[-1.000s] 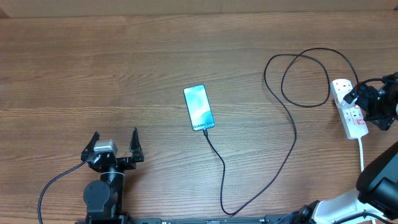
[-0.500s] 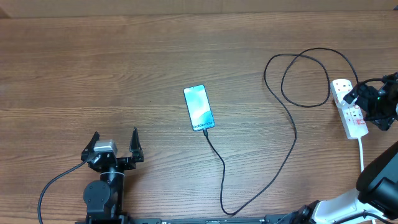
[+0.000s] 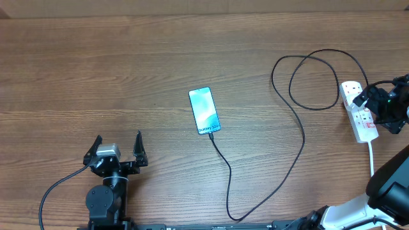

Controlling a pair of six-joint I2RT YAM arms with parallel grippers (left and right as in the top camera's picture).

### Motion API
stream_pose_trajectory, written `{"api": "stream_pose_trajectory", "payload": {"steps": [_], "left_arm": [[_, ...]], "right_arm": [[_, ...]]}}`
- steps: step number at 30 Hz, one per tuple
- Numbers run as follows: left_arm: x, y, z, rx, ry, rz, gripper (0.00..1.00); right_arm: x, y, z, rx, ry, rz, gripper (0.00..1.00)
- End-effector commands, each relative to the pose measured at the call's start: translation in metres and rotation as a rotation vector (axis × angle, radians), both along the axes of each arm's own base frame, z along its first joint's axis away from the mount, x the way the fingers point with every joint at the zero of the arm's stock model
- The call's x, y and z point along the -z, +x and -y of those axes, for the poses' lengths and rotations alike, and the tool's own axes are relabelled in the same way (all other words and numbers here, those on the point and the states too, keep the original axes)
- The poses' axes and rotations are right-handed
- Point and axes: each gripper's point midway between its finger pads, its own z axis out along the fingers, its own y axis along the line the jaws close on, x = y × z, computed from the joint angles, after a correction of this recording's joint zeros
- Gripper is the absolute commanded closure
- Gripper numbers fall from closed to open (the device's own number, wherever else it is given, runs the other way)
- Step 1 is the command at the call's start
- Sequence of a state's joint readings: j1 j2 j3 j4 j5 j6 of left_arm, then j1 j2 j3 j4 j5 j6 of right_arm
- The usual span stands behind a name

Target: Plug charger to phone and switch on socket

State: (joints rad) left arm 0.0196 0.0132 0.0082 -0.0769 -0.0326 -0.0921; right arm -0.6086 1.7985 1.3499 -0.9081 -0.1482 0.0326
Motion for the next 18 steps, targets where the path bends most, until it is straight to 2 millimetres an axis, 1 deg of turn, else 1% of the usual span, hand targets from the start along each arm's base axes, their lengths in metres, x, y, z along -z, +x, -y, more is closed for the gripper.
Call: {"api": "stream_pose_trajectory", "payload": {"steps": [1,14,17,18], "left_arm": [[0.0,0.0,0.004,0.024,0.032,0.004,0.0],[0.0,0.0,0.004,0.024,0.032,0.004,0.0],[0.0,0.0,0.004,0.024,0.032,0.004,0.0],[0.0,0.0,0.004,0.024,0.032,0.004,0.0]], "right_arm": [[-0.004,-0.001,0.001,-0.001,-0.016,0.007,0.0],[-0.004,0.0,0.002,-0.002,-0.018,0.01,0.0],[-0.021,0.001,0.002,-0.001,-0.044,0.046,0.0],[-0.032,0.001,0.002,-0.001,-0.062,0.072,0.0]]}}
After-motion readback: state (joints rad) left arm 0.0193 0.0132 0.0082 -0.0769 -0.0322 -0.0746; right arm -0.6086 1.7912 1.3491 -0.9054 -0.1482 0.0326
